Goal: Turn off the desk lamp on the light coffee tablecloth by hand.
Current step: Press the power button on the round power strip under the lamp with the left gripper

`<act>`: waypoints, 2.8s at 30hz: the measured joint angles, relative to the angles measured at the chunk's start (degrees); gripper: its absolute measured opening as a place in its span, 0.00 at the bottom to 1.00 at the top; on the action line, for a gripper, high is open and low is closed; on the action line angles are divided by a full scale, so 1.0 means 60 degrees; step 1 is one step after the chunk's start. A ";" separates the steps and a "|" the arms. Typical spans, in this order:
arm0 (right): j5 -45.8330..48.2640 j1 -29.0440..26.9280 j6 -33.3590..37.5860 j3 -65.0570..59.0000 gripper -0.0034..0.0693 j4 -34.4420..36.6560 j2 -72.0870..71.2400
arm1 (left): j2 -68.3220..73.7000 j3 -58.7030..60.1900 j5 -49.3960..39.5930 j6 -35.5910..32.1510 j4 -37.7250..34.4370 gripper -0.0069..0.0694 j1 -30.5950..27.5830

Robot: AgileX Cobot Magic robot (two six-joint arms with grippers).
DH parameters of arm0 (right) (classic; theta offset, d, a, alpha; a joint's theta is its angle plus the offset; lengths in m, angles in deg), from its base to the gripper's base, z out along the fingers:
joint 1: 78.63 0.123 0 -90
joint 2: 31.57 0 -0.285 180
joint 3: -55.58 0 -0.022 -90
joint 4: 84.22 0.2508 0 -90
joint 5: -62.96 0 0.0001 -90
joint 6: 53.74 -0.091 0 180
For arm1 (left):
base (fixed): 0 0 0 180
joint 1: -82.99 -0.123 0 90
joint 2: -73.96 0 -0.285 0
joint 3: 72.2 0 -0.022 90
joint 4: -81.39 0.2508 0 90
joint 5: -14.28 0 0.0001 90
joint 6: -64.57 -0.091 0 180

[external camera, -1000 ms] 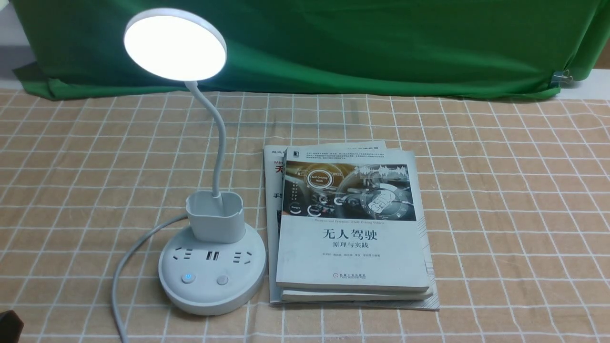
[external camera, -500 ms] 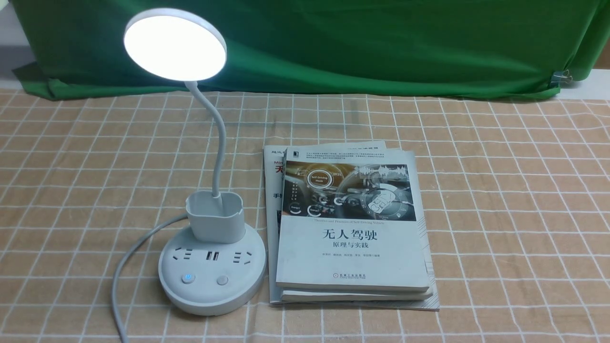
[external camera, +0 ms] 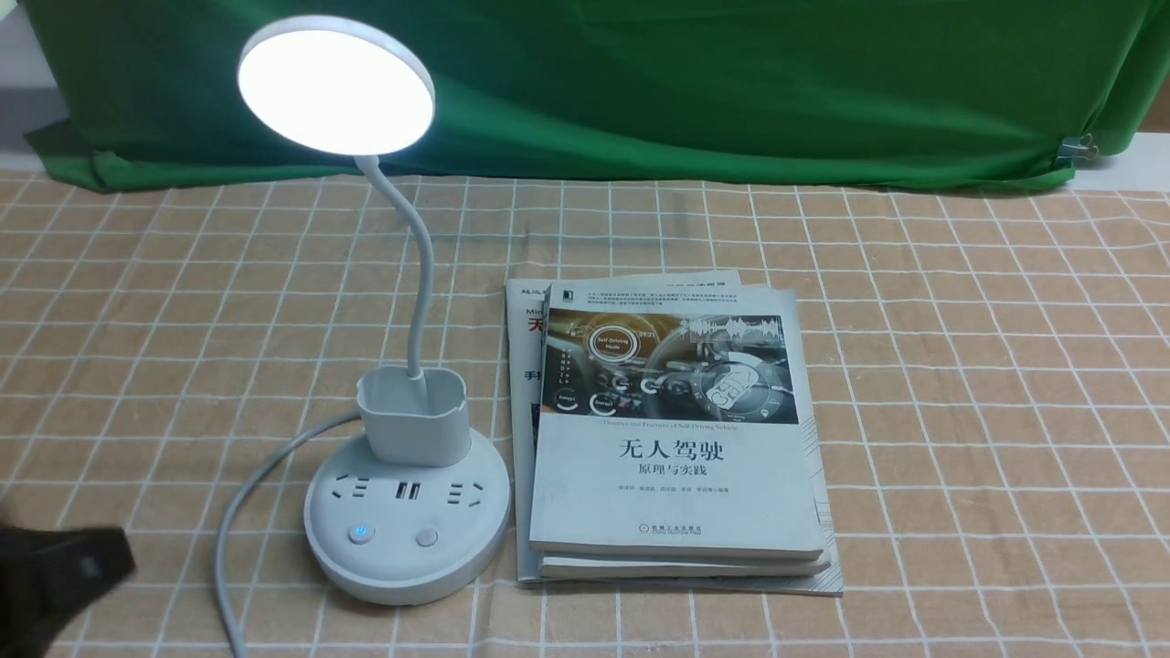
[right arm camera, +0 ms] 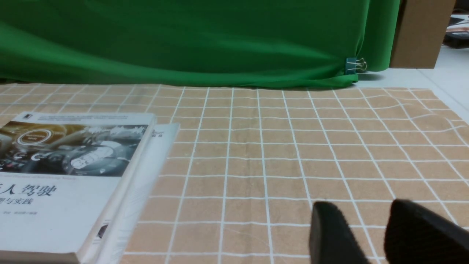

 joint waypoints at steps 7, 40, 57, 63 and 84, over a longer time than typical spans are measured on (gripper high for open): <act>0.0000 0.0000 0.0000 0.0000 0.38 0.0000 0.0000 | 0.3175 -0.1143 -0.0499 -0.0426 0.1129 0.09 0.0851; 0.0000 0.0000 0.0000 0.0000 0.38 0.0000 0.0000 | 0.9853 -0.4777 -0.0379 0.1509 0.3531 0.09 0.5892; 0.0000 0.0000 0.0000 0.0000 0.38 0.0000 0.0000 | 1.0278 -0.4777 0.0512 0.1329 0.3097 0.09 0.5244; 0.0000 0.0000 0.0000 0.0000 0.38 0.0000 0.0000 | 1.0732 -0.4777 0.0515 0.1252 0.2989 0.09 0.5244; 0.0000 0.0000 0.0000 0.0000 0.38 0.0000 0.0000 | 0.9950 -0.4876 0.0447 0.1411 0.2808 0.09 0.5237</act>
